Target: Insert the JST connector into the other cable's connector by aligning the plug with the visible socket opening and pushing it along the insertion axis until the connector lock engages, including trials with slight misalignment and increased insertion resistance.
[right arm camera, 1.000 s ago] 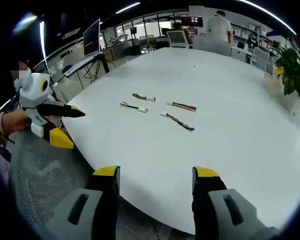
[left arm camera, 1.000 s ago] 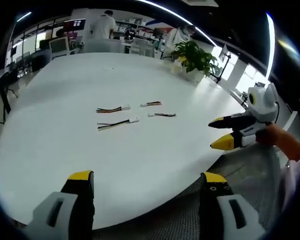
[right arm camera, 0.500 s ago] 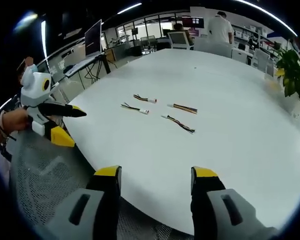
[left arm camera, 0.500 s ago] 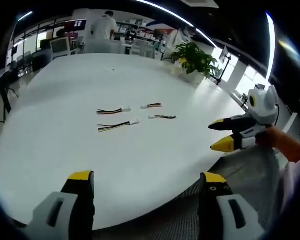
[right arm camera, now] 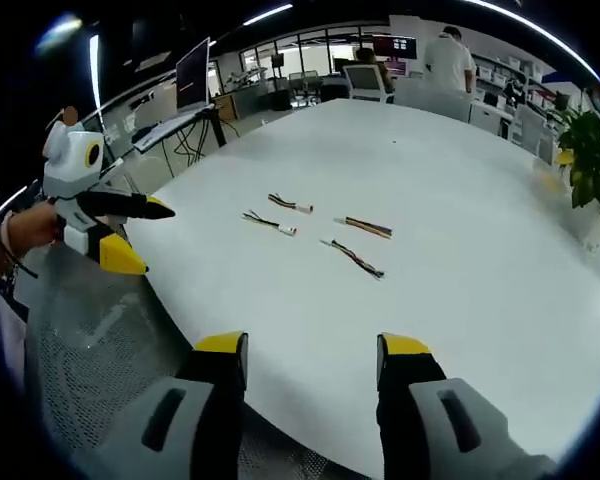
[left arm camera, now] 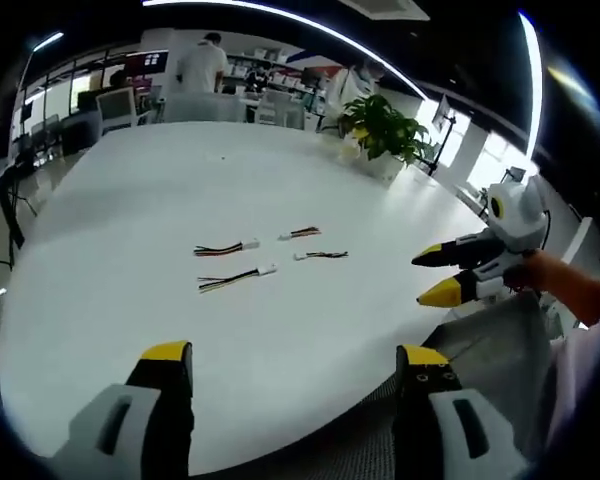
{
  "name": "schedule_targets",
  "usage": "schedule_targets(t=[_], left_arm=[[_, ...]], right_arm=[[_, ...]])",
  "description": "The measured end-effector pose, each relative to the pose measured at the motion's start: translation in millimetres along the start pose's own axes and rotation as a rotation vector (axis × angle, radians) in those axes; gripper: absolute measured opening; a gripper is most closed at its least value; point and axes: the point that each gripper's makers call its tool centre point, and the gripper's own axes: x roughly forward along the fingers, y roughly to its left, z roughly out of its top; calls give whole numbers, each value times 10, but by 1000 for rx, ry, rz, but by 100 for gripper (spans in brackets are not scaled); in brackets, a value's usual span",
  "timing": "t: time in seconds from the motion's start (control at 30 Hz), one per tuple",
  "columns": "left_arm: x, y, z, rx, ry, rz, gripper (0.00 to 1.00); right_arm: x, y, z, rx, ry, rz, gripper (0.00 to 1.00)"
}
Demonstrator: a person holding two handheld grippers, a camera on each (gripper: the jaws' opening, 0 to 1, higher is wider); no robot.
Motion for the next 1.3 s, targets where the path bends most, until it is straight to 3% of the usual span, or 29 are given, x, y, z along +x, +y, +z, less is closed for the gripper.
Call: schedule_targets(t=[0.1, 0.27, 0.43, 0.57, 0.73, 0.9, 0.97, 1.17, 1.27, 1.3], left_arm=[[-12, 29, 130, 66, -17, -3, 80], [0, 144, 384, 194, -34, -16, 75], [7, 273, 721, 266, -86, -19, 74], [59, 271, 873, 362, -97, -69, 64], [170, 312, 1033, 464, -120, -82, 65], [277, 296, 1122, 489, -142, -120, 63], [311, 231, 1181, 513, -176, -152, 59], [446, 142, 1292, 488, -249, -241, 53], [555, 239, 1288, 522, -256, -226, 52], [605, 273, 1274, 549, -260, -221, 51]], right_arm=[[-32, -42, 177, -47, -37, 11, 50], [-52, -216, 449, -250, -50, -15, 49], [-10, -294, 653, -315, -79, 8, 46], [97, -336, 700, -370, -77, 33, 45], [200, -362, 869, -473, -132, 81, 36], [325, -450, 1004, -485, -157, 114, 35], [380, -439, 1063, -506, -176, 148, 35], [500, -374, 1229, -519, -262, 268, 33], [536, -315, 1300, -587, -358, 355, 29], [567, -344, 1271, -573, -343, 358, 28]])
